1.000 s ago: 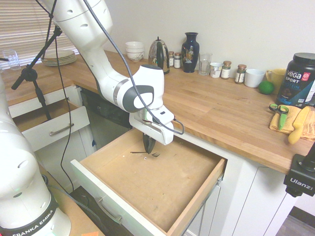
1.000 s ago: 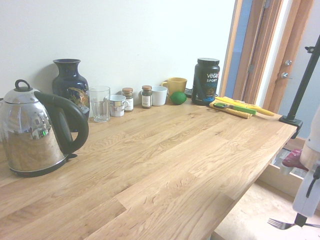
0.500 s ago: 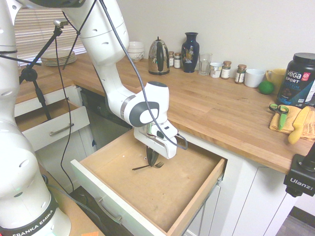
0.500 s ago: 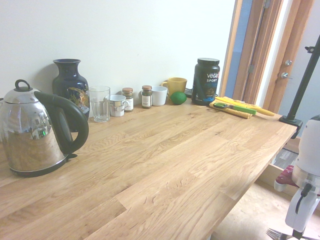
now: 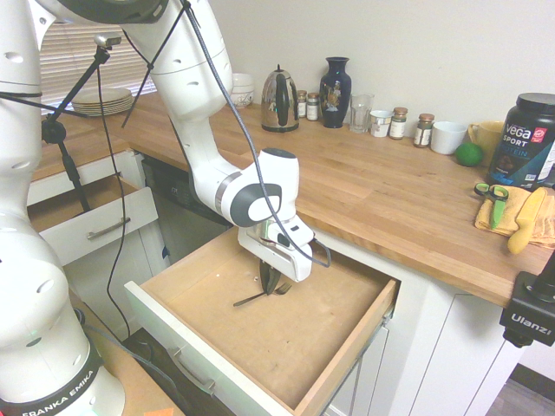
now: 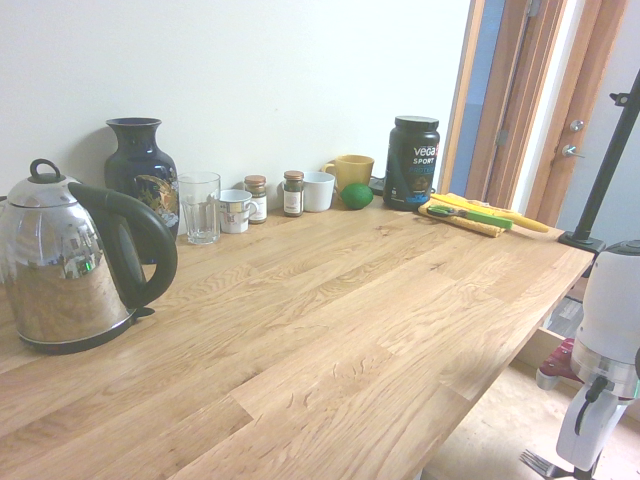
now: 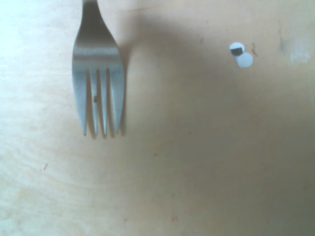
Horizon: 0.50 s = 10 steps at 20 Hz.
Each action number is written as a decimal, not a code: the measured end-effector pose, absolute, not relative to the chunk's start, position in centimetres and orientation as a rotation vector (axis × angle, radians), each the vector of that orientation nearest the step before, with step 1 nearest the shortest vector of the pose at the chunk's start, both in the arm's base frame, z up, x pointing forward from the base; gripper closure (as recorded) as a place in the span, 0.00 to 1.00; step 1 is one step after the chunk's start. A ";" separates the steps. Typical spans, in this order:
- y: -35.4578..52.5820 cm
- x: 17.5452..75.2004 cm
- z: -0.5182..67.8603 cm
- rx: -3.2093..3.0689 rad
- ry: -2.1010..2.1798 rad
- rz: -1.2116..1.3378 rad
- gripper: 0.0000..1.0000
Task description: Put fork in the drawer
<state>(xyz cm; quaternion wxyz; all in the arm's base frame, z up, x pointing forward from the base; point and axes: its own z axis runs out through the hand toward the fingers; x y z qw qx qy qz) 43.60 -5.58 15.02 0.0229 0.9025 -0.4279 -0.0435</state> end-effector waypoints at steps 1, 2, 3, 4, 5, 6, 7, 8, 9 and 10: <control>-5.7 43.6 15.0 2.793 -1.328 -0.135 0.00; -5.7 43.6 15.0 2.792 -1.330 -0.135 0.00; -5.8 43.6 15.0 2.791 -1.331 -0.134 0.00; -5.8 43.6 15.0 2.790 -1.332 -0.134 0.00; -5.8 43.6 15.0 2.790 -1.332 -0.134 0.00; -5.8 43.6 15.0 2.790 -1.333 -0.134 0.00; -5.8 43.6 15.0 2.790 -1.333 -0.134 0.00; -5.9 43.6 15.0 2.791 -1.335 -0.135 0.00; -5.9 43.6 15.0 2.790 -1.338 -0.135 0.00; -5.9 43.6 15.0 2.788 -1.345 -0.136 0.00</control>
